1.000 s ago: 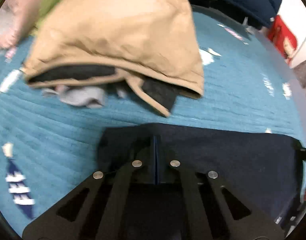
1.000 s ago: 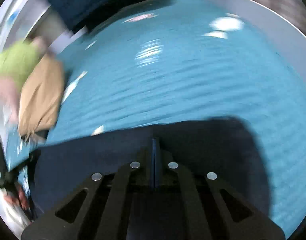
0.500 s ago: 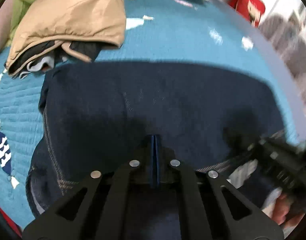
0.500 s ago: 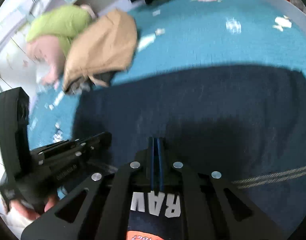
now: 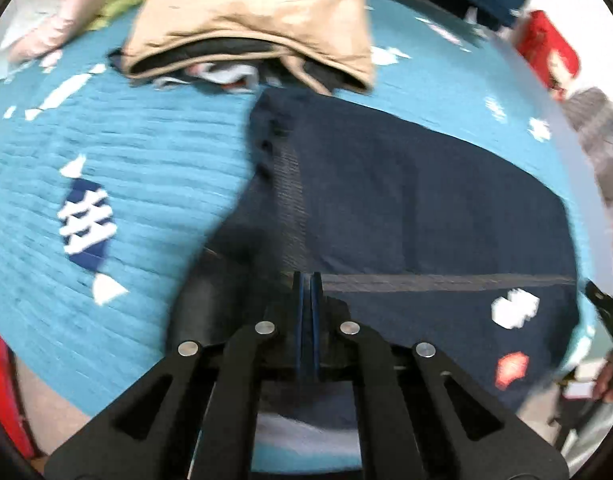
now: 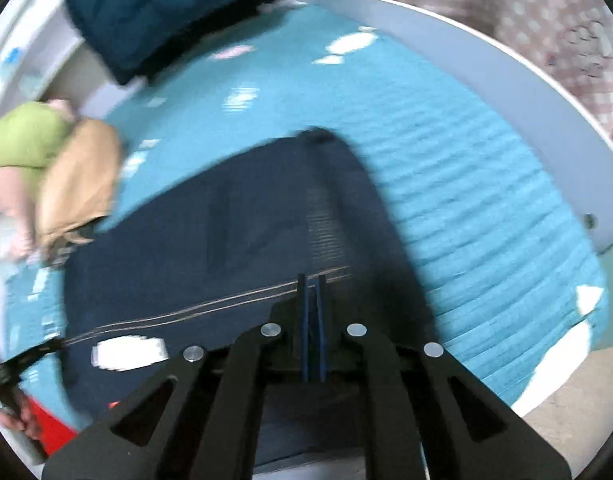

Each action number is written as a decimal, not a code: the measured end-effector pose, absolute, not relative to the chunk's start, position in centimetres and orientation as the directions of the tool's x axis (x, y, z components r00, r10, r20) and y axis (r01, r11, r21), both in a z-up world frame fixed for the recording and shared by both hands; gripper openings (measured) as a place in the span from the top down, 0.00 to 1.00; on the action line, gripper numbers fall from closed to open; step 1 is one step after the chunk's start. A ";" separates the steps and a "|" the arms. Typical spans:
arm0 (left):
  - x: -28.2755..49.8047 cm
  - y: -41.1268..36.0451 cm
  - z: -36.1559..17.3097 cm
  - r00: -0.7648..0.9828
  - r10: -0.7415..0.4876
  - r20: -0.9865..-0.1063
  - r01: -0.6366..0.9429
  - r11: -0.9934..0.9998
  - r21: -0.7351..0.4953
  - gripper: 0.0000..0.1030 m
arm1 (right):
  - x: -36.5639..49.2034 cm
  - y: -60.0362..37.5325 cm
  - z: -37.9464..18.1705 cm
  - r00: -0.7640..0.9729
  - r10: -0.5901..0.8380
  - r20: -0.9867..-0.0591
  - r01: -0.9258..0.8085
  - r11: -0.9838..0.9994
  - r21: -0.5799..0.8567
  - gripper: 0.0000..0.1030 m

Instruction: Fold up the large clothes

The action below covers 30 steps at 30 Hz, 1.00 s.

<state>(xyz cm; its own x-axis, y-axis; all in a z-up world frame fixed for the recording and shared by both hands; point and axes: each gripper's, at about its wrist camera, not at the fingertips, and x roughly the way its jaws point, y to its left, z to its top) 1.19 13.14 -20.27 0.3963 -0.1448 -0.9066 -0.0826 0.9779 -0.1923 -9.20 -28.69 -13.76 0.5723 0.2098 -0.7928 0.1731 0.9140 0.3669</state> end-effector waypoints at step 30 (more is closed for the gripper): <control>-1.6 9.8 -23.0 0.280 -0.038 -0.959 0.049 0.998 -0.026 0.82 | -13.5 -33.0 -14.4 0.542 0.270 -0.796 0.238 0.859 0.454 0.27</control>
<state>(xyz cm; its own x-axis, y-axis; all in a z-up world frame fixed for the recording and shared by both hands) -1.57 9.77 -23.01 0.2796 -0.0384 -0.9594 0.0492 0.9985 -0.0256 -13.53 -32.96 -14.44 0.5422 0.2704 -0.7955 0.2375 0.8589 0.4538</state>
